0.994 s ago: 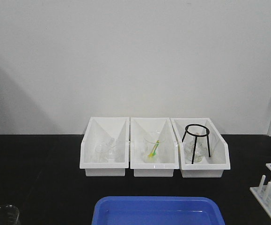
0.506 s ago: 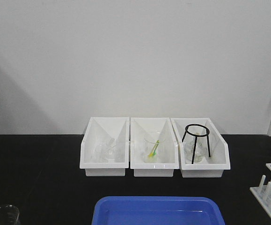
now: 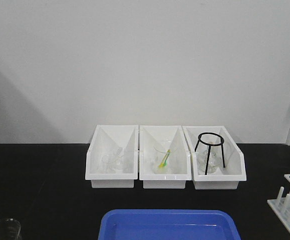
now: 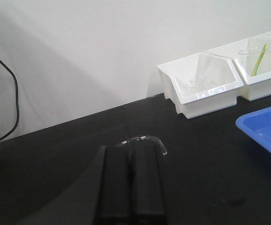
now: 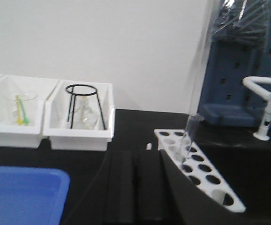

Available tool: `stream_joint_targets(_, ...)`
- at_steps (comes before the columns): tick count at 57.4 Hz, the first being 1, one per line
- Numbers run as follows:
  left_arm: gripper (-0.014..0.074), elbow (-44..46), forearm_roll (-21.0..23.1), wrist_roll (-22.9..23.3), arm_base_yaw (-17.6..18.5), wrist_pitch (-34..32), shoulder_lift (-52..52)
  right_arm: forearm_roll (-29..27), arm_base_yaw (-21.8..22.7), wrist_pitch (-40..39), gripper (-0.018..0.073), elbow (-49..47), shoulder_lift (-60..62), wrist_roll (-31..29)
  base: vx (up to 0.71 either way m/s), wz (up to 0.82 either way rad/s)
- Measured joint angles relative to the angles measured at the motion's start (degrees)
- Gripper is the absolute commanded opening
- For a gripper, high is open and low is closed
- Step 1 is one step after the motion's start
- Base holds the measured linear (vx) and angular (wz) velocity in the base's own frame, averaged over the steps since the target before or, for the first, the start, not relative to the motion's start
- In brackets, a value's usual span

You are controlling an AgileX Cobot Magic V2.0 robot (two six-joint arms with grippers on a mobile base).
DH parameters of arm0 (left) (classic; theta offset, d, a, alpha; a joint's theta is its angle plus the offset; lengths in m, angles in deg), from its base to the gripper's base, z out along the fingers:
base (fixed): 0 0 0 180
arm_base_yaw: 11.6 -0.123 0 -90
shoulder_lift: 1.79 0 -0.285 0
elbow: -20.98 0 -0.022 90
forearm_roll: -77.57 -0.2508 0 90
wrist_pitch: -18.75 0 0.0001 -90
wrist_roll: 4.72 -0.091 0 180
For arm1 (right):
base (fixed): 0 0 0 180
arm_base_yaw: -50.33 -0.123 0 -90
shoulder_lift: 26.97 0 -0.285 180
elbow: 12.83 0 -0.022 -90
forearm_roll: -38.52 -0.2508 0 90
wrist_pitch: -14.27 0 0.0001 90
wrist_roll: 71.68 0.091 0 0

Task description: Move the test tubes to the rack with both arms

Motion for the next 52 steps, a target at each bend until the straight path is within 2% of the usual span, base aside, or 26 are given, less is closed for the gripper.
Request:
stream_joint_targets(6,-0.0015,0.0,0.0,0.0,0.0,0.0,0.0,-2.8,-2.6,1.7,-0.0008,6.9,8.7,-1.4,0.0,0.0)
stream_joint_targets(15,-0.0015,0.0,0.0,0.0,0.0,0.1,0.0,-6.8,-3.2,5.0,-0.0008,13.0,18.1,-1.6,0.0,0.0)
stream_joint_targets(24,-0.0015,0.0,0.0,0.0,0.0,0.1,0.0,-8.3,-3.0,7.2,-0.0008,13.3,18.8,-1.6,0.0,0.0)
stream_joint_targets(52,-0.0015,0.0,0.1,0.0,0.0,0.1,0.0,-8.5,-3.0,7.0,-0.0008,13.3,18.9,-1.8,0.0,0.0)
